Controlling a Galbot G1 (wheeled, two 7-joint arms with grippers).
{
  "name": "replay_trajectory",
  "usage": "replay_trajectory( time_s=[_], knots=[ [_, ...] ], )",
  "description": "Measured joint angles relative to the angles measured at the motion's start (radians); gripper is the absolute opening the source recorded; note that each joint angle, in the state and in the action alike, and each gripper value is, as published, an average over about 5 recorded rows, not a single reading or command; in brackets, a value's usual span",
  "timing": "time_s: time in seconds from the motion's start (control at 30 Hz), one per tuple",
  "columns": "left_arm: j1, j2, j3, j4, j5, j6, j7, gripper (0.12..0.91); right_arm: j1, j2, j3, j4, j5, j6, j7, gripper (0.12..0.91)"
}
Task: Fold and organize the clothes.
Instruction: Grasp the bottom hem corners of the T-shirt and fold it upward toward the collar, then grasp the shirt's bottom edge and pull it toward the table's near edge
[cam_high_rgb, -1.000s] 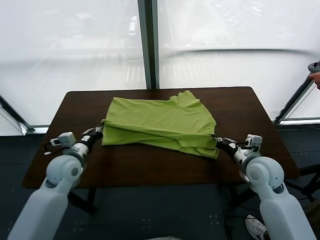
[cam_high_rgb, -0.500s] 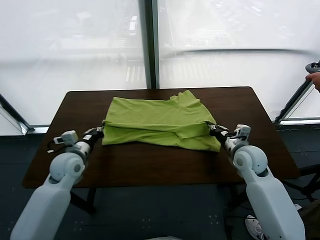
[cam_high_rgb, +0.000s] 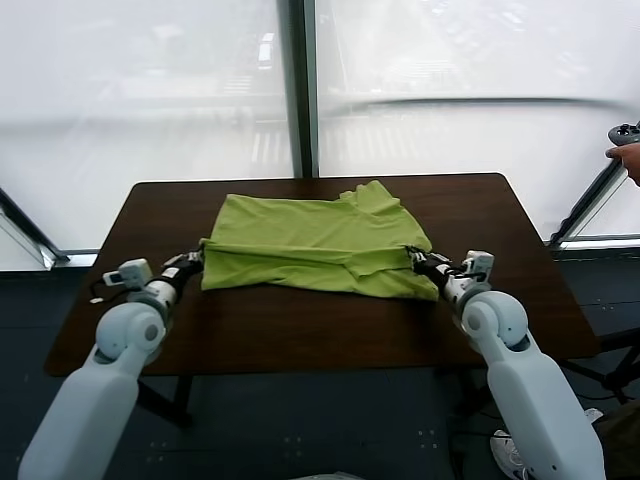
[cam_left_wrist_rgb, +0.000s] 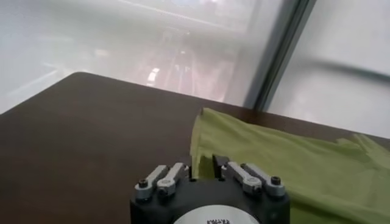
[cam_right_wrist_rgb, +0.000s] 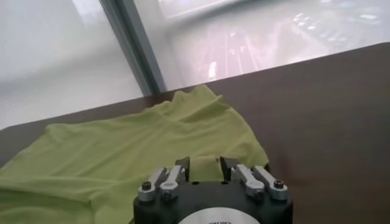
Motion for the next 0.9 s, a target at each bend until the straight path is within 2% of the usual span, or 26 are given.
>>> replay_trajectory(
  time_s=[0.07, 0.17, 0.4, 0.73, 0.8, 0.9],
  knots=[
    [0.014, 0.004, -0.012, -0.013, -0.004, 0.005, -0.006, 0.780, -0.038, -0.019, 0.014, 0.018, -0.002, 0.000, -0.003, 0.907],
    [0.049, 0.005, -0.028, -0.043, -0.008, 0.014, -0.012, 0.884, -0.082, -0.030, 0.021, 0.029, -0.009, 0.000, -0.005, 0.907],
    [0.159, -0.024, -0.042, -0.114, 0.010, 0.020, -0.017, 0.907, -0.110, -0.031, 0.003, 0.032, -0.032, 0.000, -0.017, 0.907],
    [0.217, -0.037, -0.064, -0.119, 0.015, 0.016, -0.016, 0.907, -0.115, -0.028, -0.009, 0.028, -0.036, 0.001, -0.013, 0.900],
    [0.219, -0.037, -0.067, -0.114, 0.011, 0.015, -0.014, 0.907, -0.118, -0.026, -0.009, 0.028, -0.036, 0.001, -0.012, 0.865],
    [0.220, -0.040, -0.067, -0.112, 0.008, 0.015, -0.009, 0.886, -0.120, -0.024, -0.009, 0.026, -0.036, 0.001, -0.012, 0.737]
  ],
)
